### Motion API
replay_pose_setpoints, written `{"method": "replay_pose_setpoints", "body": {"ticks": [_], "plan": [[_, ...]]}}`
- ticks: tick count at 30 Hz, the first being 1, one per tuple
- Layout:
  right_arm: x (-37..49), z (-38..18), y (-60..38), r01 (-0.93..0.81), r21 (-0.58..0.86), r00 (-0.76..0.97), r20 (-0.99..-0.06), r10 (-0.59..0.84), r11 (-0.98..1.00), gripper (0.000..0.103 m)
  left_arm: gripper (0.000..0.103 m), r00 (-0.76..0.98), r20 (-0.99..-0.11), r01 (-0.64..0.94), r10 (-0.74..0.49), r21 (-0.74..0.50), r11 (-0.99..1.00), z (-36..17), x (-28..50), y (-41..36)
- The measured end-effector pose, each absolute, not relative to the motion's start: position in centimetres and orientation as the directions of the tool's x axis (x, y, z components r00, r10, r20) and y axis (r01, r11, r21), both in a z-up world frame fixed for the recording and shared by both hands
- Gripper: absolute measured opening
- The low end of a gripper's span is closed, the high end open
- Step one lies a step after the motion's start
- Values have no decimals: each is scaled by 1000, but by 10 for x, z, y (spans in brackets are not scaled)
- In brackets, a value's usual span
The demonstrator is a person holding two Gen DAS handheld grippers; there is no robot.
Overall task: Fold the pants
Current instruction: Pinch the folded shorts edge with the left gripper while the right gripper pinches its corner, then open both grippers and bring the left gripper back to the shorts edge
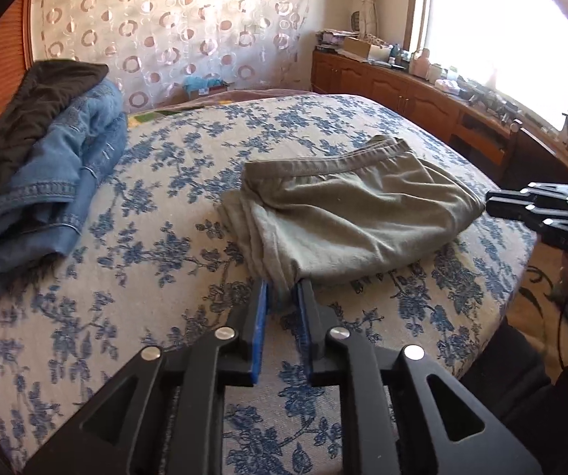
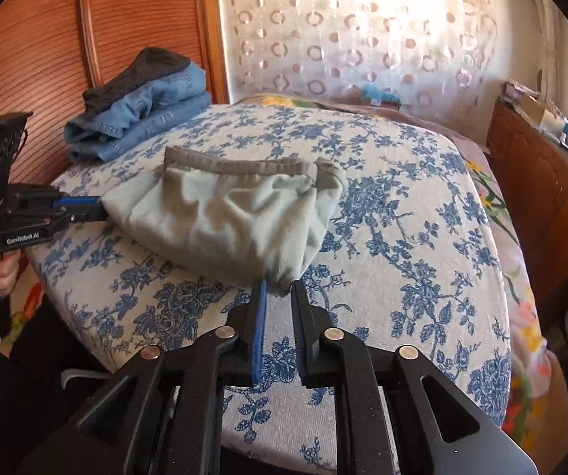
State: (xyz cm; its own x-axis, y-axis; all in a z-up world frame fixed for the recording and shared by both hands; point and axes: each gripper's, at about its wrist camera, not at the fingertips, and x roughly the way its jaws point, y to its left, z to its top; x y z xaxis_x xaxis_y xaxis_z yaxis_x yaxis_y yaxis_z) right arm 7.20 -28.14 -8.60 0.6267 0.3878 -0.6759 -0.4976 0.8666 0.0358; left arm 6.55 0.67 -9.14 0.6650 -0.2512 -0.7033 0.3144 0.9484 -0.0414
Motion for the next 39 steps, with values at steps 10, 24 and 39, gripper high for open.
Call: {"method": "replay_pose_setpoints", "body": {"ticks": [10,24,39], "plan": [[83,-79,-281,-485,45,653,-646,396,873,35,51,700,-668,299,-253,-47,953,-75,70,14],[128,-91,-262,-457,65,657,-647,386,887,48,66,683,-686,302,-251,-48,952,-83,108,0],[130,-97,-267,-436,112,661,-633,402,893,48,45,633,-726,328,-268,-62,943,-91,168,-14]]}}
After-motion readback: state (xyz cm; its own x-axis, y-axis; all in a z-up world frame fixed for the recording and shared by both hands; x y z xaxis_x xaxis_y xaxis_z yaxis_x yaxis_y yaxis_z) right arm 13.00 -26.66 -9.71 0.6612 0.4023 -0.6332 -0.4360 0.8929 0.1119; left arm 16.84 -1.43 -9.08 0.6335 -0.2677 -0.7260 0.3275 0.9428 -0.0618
